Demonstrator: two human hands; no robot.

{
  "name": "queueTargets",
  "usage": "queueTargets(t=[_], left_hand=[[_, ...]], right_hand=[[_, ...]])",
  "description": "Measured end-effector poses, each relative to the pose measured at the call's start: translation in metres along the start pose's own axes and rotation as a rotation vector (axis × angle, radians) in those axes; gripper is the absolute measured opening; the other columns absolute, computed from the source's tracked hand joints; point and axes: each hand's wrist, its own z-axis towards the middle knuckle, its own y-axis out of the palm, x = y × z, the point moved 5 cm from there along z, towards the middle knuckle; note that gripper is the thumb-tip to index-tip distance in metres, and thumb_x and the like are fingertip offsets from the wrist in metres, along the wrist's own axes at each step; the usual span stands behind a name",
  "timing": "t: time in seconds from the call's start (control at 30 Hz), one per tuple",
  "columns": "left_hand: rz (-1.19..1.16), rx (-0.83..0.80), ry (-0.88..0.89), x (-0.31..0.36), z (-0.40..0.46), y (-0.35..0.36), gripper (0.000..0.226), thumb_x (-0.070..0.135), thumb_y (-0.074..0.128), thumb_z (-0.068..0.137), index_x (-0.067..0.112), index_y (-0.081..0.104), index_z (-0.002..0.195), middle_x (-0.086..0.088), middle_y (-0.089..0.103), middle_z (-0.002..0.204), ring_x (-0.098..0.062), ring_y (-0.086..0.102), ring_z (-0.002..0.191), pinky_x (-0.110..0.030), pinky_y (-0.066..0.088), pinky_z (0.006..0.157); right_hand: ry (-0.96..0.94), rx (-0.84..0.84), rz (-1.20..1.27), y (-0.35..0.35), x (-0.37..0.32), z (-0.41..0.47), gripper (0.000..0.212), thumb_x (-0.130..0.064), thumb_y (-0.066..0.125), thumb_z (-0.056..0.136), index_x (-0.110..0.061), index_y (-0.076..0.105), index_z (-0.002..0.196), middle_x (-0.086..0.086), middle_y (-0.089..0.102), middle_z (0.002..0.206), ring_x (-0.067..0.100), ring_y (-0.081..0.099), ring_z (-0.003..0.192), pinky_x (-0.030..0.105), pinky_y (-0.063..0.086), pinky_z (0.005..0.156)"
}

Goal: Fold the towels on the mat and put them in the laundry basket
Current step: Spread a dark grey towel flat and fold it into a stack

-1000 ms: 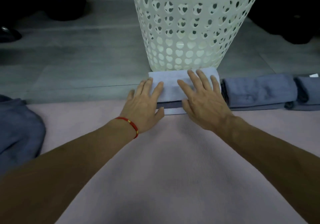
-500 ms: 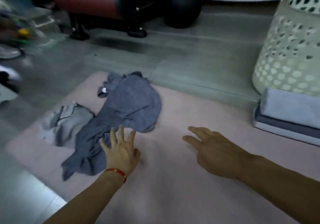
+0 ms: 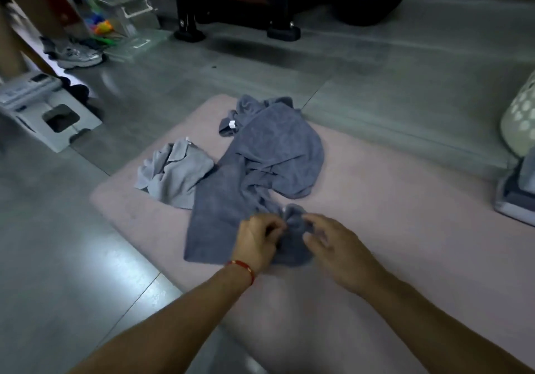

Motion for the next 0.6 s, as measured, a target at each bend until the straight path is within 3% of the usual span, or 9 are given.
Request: queueTargets(t=[0.07,0.1,0.17,0.23,0.3,0.4,0.43,0.5,0.6], left_hand=[[-0.36,-0.05,-0.071,0.053,-0.031,0.02,0.024,-0.001,0.07,0.084,0.021,0.075,0.079,0.012,0.073,0.079,-0.001,0.067,0.076,-0.015,0.052,0.072],[-0.524,-0.1,-0.109,0.077,-0.044,0.029,0.024,-0.001,0.071,0.086,0.022,0.075,0.082,0.013,0.073,0.081,-0.001,0.068,0.079,-0.015,0.052,0.075],[-0.715,-0.233,-0.137,0.111,-0.06,0.045,0.021,-0.005,0.068,0.089,0.016,0.075,0.089,0.009,0.073,0.087,-0.004,0.069,0.084,-0.022,0.057,0.079],[-0.692,-0.254,-0.052,0.126,-0.064,0.047,0.023,-0.007,0.064,0.088,0.013,0.075,0.093,0.006,0.073,0.09,-0.008,0.069,0.085,-0.029,0.06,0.079],[-0.473,-0.135,0.062,0.121,-0.052,0.037,0.027,-0.001,0.06,0.08,0.019,0.075,0.09,0.008,0.072,0.094,-0.009,0.067,0.089,-0.028,0.057,0.081],[-0.171,-0.009,0.062,0.092,-0.011,0.029,0.032,0.008,0.068,0.077,0.022,0.072,0.106,0.001,0.066,0.112,-0.016,0.058,0.107,-0.031,0.05,0.096],[-0.113,-0.034,0.001,0.079,0.003,0.033,0.037,0.013,0.071,0.08,0.022,0.068,0.116,-0.003,0.062,0.122,-0.02,0.054,0.114,-0.028,0.044,0.102],[-0.084,-0.191,-0.159,0.058,0.024,0.053,0.053,0.027,0.073,0.085,0.027,0.056,0.136,-0.007,0.048,0.137,-0.024,0.049,0.124,-0.019,0.036,0.101],[-0.185,-0.349,-0.241,0.063,0.043,0.1,0.071,0.038,0.075,0.085,0.031,0.043,0.149,-0.008,0.041,0.151,-0.026,0.048,0.134,-0.022,0.038,0.104]], right_hand=[[0.212,0.082,0.449,-0.011,0.016,0.01,0.032,-0.067,0.054,0.09,-0.044,0.055,0.113,-0.015,0.062,0.113,0.004,0.06,0.099,0.024,0.048,0.087],[0.32,0.09,0.627,-0.019,0.029,0.01,0.037,-0.071,0.058,0.087,-0.039,0.059,0.105,-0.01,0.065,0.103,0.008,0.061,0.088,0.027,0.049,0.077],[0.425,0.004,0.695,-0.04,0.045,-0.003,0.02,-0.037,0.065,0.097,-0.021,0.07,0.107,0.003,0.073,0.099,0.021,0.069,0.087,0.032,0.054,0.076],[0.433,-0.106,0.568,-0.063,0.066,-0.027,0.024,-0.003,0.067,0.092,-0.014,0.074,0.112,0.01,0.077,0.103,0.028,0.073,0.097,0.036,0.057,0.088],[0.383,-0.196,0.406,-0.085,0.089,-0.057,0.031,0.009,0.064,0.089,-0.013,0.078,0.106,0.01,0.077,0.103,0.026,0.073,0.098,0.035,0.057,0.086],[0.315,-0.285,0.095,-0.109,0.125,-0.104,0.037,0.009,0.065,0.088,-0.022,0.081,0.099,0.001,0.077,0.1,0.02,0.072,0.096,0.033,0.057,0.084],[0.301,-0.319,-0.005,-0.112,0.139,-0.12,0.038,0.006,0.066,0.088,-0.027,0.081,0.098,-0.003,0.077,0.1,0.018,0.071,0.098,0.036,0.056,0.089],[0.316,-0.35,-0.179,-0.114,0.171,-0.153,0.039,-0.001,0.065,0.086,-0.036,0.079,0.094,-0.011,0.076,0.099,0.01,0.069,0.098,0.037,0.054,0.094],[0.369,-0.322,-0.253,-0.116,0.204,-0.199,0.046,-0.001,0.063,0.084,-0.044,0.079,0.084,-0.022,0.074,0.095,0.001,0.069,0.095,0.026,0.053,0.092]])
